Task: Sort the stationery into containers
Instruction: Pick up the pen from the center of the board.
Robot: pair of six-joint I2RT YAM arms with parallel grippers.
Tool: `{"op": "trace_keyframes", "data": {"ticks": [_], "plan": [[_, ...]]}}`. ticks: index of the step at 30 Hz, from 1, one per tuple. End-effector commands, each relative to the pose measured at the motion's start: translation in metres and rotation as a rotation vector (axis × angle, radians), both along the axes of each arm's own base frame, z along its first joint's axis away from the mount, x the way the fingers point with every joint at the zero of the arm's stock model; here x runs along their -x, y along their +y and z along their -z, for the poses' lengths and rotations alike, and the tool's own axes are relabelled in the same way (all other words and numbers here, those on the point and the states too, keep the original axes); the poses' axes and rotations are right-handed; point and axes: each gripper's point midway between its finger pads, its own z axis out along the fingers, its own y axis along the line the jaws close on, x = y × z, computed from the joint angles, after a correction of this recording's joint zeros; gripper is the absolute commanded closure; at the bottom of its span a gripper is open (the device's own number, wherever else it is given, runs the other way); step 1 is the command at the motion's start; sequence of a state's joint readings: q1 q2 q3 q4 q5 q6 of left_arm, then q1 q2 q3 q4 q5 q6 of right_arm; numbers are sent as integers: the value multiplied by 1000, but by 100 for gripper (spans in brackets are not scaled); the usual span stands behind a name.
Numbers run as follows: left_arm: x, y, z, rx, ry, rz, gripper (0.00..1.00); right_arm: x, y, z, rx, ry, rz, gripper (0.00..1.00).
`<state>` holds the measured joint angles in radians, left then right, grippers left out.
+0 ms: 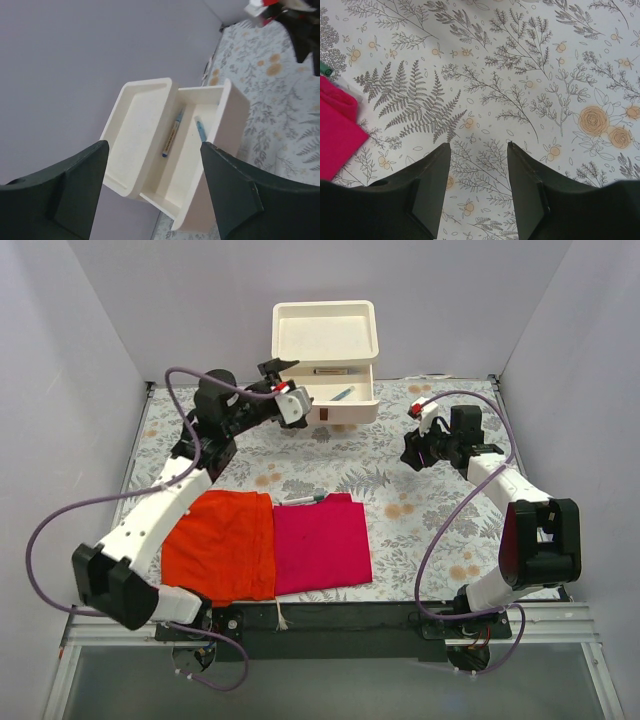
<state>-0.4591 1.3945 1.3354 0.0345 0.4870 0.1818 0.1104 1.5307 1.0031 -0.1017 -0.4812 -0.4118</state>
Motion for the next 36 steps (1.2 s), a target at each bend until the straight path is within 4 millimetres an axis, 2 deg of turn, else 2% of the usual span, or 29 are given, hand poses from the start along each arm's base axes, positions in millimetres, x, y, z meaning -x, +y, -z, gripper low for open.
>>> {"op": "trace_keyframes", "data": {"ticks": [1,3,4,6,7,10,11,12,16,24,29,36], "plan": [[77,8,69,-224,268,192,29,-5,2,-14,-38,-37,6,42],[88,15,100,-282,378,196,37,-6,3,-12,-44,-31,3,42],[98,20,123,-307,482,194,40,-7,3,-14,-45,-35,2,42],[99,22,151,-326,607,167,42,-9,3,-15,-46,-38,0,42],[106,26,168,-351,694,167,46,-9,4,-15,-47,-36,-1,42],[108,21,209,-382,927,164,48,-10,4,-17,-47,-43,-5,42],[103,18,211,-383,959,158,51,-9,4,-16,-44,-40,-5,41],[100,17,236,-408,1052,142,53,-8,4,-15,-46,-35,-7,41],[77,10,256,-388,1071,82,58,-5,5,-15,-50,-28,-13,41],[76,18,285,-416,1075,31,61,-7,5,-13,-44,-21,-15,41],[48,32,313,-424,1035,-173,64,-7,6,-10,-50,-11,-19,41],[43,26,326,-394,1062,-195,65,-13,6,-11,-47,-14,-18,41]]}}
